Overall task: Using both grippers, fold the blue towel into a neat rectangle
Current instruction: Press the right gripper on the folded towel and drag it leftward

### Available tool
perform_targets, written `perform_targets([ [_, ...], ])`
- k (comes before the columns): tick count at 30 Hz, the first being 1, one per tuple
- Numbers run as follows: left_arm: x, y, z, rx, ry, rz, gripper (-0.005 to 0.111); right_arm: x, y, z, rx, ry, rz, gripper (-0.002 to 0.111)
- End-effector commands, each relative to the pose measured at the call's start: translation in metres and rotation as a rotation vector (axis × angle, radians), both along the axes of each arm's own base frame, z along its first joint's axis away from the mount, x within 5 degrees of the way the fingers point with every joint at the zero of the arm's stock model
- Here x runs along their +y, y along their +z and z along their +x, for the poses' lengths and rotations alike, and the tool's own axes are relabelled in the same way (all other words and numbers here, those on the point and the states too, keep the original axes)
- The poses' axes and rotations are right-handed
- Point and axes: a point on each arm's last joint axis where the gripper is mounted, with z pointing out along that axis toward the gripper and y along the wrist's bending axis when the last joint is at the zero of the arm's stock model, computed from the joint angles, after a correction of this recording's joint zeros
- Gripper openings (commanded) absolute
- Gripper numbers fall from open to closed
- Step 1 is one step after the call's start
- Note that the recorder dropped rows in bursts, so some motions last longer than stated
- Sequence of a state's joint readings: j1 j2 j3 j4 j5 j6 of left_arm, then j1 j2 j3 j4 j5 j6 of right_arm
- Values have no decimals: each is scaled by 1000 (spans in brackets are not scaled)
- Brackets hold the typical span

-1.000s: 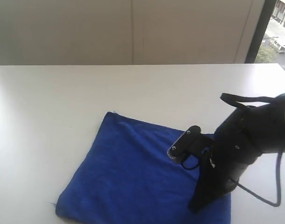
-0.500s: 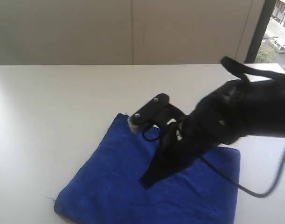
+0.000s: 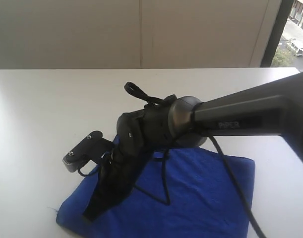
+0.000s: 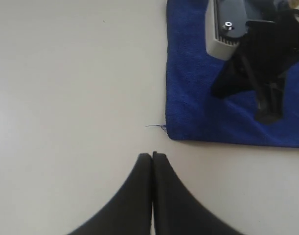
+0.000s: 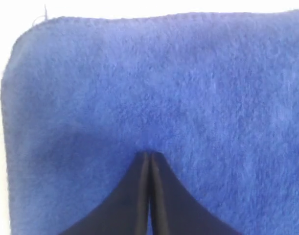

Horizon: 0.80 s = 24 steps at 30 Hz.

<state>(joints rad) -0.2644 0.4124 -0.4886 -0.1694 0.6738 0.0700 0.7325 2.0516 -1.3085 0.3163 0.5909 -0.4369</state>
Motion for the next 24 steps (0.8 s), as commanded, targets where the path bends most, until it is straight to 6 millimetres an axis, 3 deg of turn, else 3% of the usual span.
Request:
perform_targets([
  [1, -3, 3, -2, -3, -37, -23, 0, 16, -4, 16, -32, 18, 19, 0],
  [8, -5, 4, -3, -10, -59, -27, 0, 39, -15, 53, -88, 34, 7, 0],
  [13, -5, 4, -3, -15, -61, -22, 0, 31, -14, 91, -122, -77, 21, 0],
  [16, -5, 4, -3, -22, -71, -12, 0, 24, 7, 108, -170, -109, 59, 0],
  [20, -5, 4, -2, -29, -69, -14, 0, 7, 45, 111, -207, -102, 35, 0],
  [24, -5, 4, -2, -32, -68, -14, 0, -26, 56, 112, -233, -126, -82, 0],
])
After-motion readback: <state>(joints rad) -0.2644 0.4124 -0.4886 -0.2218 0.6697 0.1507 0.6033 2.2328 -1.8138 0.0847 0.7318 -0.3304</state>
